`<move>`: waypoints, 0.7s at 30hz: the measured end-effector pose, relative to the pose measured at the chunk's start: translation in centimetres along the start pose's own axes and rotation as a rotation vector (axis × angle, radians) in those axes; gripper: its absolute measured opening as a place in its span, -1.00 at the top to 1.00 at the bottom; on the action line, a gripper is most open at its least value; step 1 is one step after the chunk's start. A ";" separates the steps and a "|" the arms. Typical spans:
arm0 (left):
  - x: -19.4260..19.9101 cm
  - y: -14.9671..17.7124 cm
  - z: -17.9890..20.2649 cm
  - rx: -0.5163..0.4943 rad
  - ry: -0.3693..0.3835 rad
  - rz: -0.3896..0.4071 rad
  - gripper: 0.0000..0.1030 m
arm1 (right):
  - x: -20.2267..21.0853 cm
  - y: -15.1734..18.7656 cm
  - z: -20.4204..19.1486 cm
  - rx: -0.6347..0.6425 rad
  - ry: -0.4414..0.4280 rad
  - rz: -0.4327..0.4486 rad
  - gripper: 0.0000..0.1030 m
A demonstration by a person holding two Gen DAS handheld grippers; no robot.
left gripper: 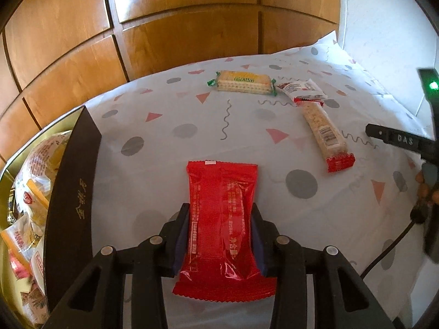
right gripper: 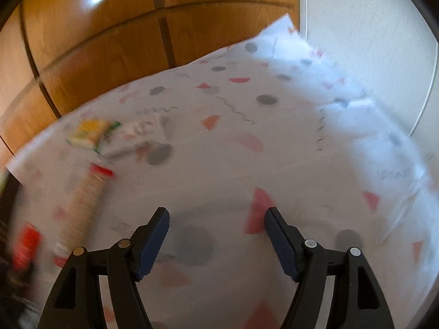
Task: Organize snacks
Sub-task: 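Hold the red packet with the left tool while the right tool grasps a white printed packet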
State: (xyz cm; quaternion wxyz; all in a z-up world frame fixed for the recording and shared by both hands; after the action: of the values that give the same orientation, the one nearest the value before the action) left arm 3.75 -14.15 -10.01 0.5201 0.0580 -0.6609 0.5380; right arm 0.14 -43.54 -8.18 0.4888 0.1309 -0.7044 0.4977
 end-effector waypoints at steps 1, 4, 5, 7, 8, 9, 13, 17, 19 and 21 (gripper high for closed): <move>0.0 0.1 0.0 -0.003 0.001 0.005 0.21 | 0.1 -0.6 -0.1 -0.033 -0.067 -0.026 -0.13; 0.0 0.2 -0.1 0.005 0.008 0.019 0.21 | 0.3 -2.6 -1.5 -0.103 -0.215 -0.066 -0.13; 0.0 0.2 -0.1 0.004 0.008 0.023 0.21 | 0.0 -3.3 -2.3 -0.119 -0.261 -0.083 -0.13; 0.1 0.3 -0.1 0.004 0.010 0.032 0.21 | -0.9 -4.5 -3.6 -0.159 -0.317 -0.127 -0.13; 0.1 0.3 -0.2 0.006 0.013 0.035 0.21 | -1.5 -5.0 -4.2 -0.178 -0.331 -0.151 -0.13; 0.1 0.3 -0.2 0.008 0.017 0.038 0.21 | -2.3 -5.5 -4.7 -0.200 -0.328 -0.175 -0.13; 0.1 0.3 -0.3 0.009 0.023 0.048 0.21 | -5.5 -7.3 -6.8 -0.273 -0.295 -0.273 -0.13; 0.2 0.4 -0.4 0.014 0.031 0.057 0.21 | -7.0 -8.6 -7.9 -0.289 -0.217 -0.268 -0.18; 0.2 0.5 -0.4 0.013 0.034 0.060 0.21 | -7.3 -9.3 -8.7 -0.253 -0.180 -0.255 -0.19; 0.2 0.5 -0.4 0.013 0.035 0.063 0.21 | -7.5 -9.7 -9.5 -0.209 -0.139 -0.236 -0.19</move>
State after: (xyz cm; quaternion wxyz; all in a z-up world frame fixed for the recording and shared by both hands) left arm 3.60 -13.54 -10.25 0.5142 0.0311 -0.6496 0.5592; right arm 15.59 -42.50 -8.52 0.5050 0.1951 -0.7642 0.3507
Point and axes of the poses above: each gripper's, at about its wrist camera, not at the fingertips, and x roughly against the way its jaws point, z to its right, y to its underside, the point moved 2 cm from there along -x, roughly the way its jaws point, and after that the axes turned 14 degrees about y, right-handed, at the moved point
